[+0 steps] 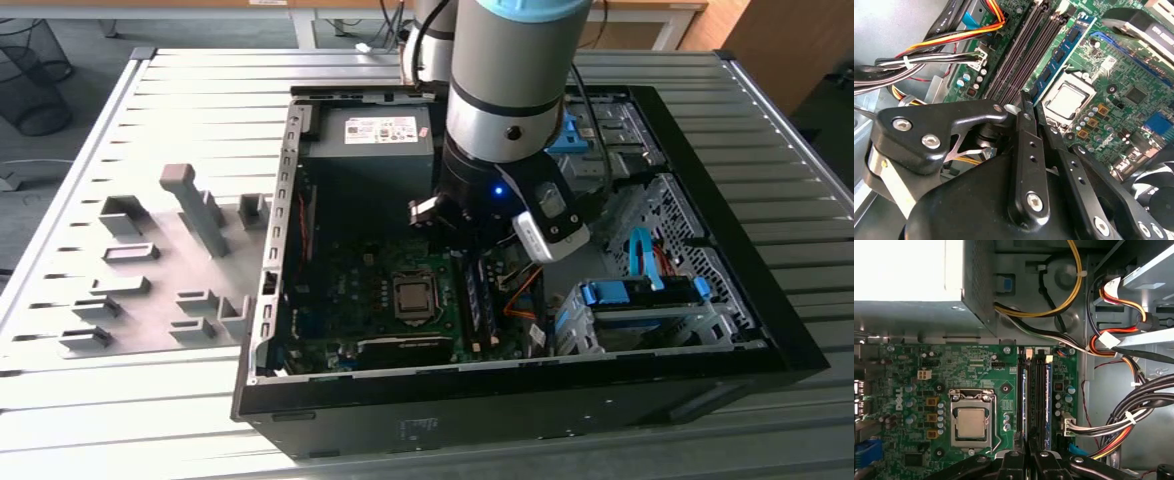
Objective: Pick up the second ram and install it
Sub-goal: 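Insert the second ram into the second slot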
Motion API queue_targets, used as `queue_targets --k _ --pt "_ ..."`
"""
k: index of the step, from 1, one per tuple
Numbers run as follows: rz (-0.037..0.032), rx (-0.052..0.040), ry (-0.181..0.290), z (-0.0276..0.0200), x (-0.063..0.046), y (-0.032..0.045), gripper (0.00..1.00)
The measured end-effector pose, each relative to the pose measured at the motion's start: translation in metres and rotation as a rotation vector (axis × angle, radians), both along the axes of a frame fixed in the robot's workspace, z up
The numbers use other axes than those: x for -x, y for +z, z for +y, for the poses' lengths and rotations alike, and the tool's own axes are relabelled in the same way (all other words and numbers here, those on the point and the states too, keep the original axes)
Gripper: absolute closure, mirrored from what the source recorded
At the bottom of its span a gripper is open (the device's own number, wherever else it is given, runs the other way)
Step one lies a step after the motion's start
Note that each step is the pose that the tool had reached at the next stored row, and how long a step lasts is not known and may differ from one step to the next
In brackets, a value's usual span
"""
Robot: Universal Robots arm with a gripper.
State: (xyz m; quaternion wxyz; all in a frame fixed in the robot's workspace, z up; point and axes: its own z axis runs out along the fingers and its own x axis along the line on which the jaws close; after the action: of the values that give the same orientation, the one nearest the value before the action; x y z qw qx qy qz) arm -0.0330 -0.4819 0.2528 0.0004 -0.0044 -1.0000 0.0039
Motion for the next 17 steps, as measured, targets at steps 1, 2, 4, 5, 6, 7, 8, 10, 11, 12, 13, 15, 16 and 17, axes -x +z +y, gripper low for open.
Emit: queue_targets --k 1,2,4,5,6,7,8,10,11,12,13,15,16,17 --pt "0.0001 0.0002 0.0 0.0 -0.0005 -0.0005 0.86" --pt "0.0001 0.0002 -0.001 0.0 -0.0008 -0.0007 0.86" --pt "0.0001 0.0004 -0.001 0.0 -0.0008 -0.0006 0.86" --pt "0.0001 0.0001 -0.002 0.0 -0.0009 -0.0008 0.86" --pt "0.0 0.0001 -0.002 0.0 -0.0009 -0.0008 0.86" --pt "0.0001 0.0001 -0.002 0.0 -0.0009 -0.0008 0.86" --pt "0.0001 0.0002 -0.002 0.0 -0.0009 -0.0008 0.86" --pt "0.0 0.0001 -0.002 0.0 -0.001 -0.001 0.86" --pt "-0.0001 -0.0002 -0.002 0.0 -0.001 -0.0014 0.86" --pt "0.0 0.0 -0.002 0.0 -0.0012 -0.0016 0.86" --pt "0.0 0.0 -0.002 0.0 -0.0016 -0.002 0.86" --pt "0.0001 -0.0021 -0.002 -0.0001 -0.0017 -0.0031 0.86" --pt "0.0 -0.0025 -0.002 -0.0002 -0.0017 -0.0038 0.86" --pt "0.0 -0.0024 -0.002 -0.0006 -0.0019 -0.0045 0.86"
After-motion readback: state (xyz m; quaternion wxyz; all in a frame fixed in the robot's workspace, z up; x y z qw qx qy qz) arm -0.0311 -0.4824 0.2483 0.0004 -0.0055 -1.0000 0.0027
